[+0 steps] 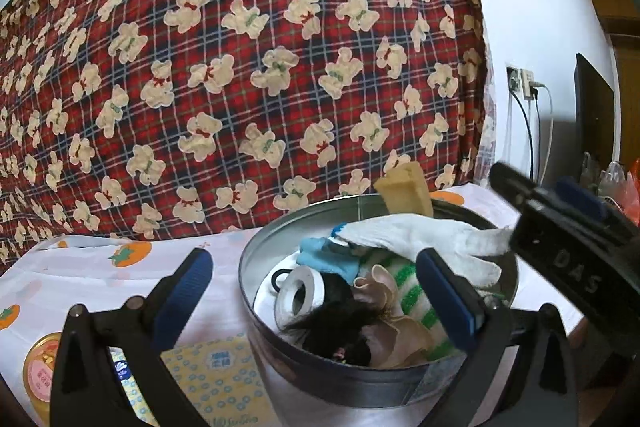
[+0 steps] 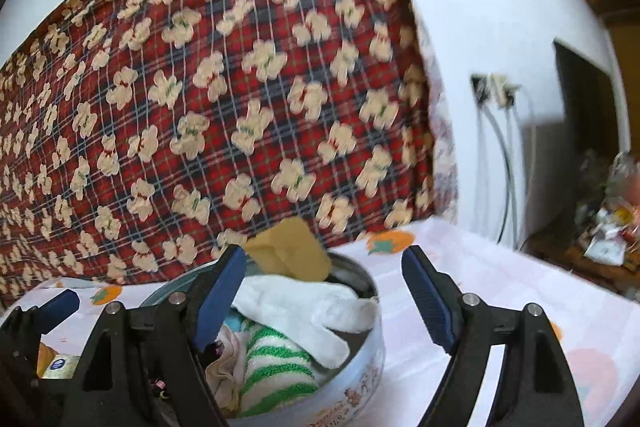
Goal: Organize soft objects
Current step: 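Move both open tools up and away from the tin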
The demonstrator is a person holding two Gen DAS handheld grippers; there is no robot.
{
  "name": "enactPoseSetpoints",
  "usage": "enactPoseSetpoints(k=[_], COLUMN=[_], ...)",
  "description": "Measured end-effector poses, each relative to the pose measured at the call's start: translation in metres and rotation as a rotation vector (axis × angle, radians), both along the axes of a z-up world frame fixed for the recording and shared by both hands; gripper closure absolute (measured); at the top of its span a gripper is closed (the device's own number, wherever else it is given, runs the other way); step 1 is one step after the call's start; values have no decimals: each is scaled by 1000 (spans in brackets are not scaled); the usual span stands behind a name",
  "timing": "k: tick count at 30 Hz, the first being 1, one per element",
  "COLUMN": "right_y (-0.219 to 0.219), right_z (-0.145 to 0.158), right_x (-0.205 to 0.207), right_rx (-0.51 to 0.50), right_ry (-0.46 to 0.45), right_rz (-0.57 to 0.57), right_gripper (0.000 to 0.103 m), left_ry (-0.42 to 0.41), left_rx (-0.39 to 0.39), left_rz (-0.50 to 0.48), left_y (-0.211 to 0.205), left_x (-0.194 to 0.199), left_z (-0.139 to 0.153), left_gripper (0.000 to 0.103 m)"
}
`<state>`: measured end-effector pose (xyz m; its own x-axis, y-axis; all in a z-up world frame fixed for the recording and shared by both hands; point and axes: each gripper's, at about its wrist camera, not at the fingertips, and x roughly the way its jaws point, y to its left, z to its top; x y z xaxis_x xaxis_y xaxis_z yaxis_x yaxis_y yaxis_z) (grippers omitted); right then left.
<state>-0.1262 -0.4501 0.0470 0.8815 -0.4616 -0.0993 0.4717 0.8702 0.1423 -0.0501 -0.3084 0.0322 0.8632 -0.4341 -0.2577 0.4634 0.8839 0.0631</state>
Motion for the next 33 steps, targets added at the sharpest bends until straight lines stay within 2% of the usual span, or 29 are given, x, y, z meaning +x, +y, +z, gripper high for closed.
enactPoseSetpoints(k=[4, 9, 16, 18, 27, 33], right_y=[10, 18, 42, 42, 40, 42], right_z=[5, 5, 6, 6, 6, 6], right_x=[-22, -38, -45, -48, -49, -49], right_rx=[-52, -27, -139, -137, -135, -135], right_ry=[-65, -73, -94, -107, -104, -106], right_rz=[-93, -80, -111, -126, -136, -138], right_gripper=[16, 15, 14, 9, 9, 9], left_ry=[-5, -28, -71, -66, 17, 20], left_rx=[-3, -20, -61, -68, -96, -92], left_rz=[-9, -7, 13, 25, 22, 32], left_y=[2, 9, 20, 23, 29, 30], left_x=[-4, -11, -21, -20, -8, -8], left_z=[0, 1, 4, 5, -1, -2], left_gripper=[0, 0, 0, 0, 0, 0])
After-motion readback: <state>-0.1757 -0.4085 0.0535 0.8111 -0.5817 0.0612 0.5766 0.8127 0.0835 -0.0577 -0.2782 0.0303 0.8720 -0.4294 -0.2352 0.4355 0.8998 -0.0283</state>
